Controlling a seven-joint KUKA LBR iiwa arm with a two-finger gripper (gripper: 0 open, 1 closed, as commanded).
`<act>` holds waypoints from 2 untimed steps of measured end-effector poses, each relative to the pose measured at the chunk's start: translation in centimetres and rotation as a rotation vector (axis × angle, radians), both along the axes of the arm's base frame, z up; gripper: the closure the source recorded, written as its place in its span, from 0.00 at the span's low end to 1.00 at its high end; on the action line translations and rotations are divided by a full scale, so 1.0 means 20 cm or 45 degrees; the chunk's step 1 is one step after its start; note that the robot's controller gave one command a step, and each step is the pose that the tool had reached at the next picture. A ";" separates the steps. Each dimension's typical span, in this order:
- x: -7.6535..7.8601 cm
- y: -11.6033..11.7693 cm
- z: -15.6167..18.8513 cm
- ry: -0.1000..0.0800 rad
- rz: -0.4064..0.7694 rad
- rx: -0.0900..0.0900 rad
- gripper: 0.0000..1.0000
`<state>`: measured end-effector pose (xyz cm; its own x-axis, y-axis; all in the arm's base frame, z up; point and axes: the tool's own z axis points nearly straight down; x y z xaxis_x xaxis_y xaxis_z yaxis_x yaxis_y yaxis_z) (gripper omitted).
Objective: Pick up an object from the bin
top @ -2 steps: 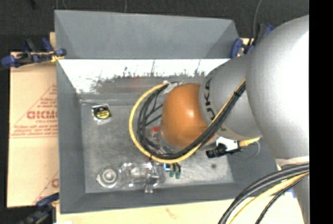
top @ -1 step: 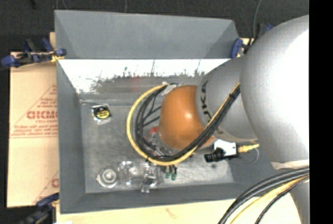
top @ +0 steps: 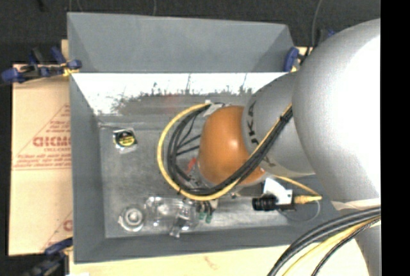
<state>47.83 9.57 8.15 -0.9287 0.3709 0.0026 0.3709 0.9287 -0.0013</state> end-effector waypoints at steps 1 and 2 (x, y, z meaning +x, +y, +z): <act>-0.01 -0.07 -0.01 0.009 -0.130 0.021 0.00; -0.01 -0.07 -0.01 0.010 -0.132 0.022 1.00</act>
Offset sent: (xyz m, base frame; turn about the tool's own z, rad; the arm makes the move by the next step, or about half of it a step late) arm -0.0047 -0.0218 -0.0115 0.1115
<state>47.68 8.25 8.04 -0.8853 0.4648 0.0169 0.4650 0.8852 0.0113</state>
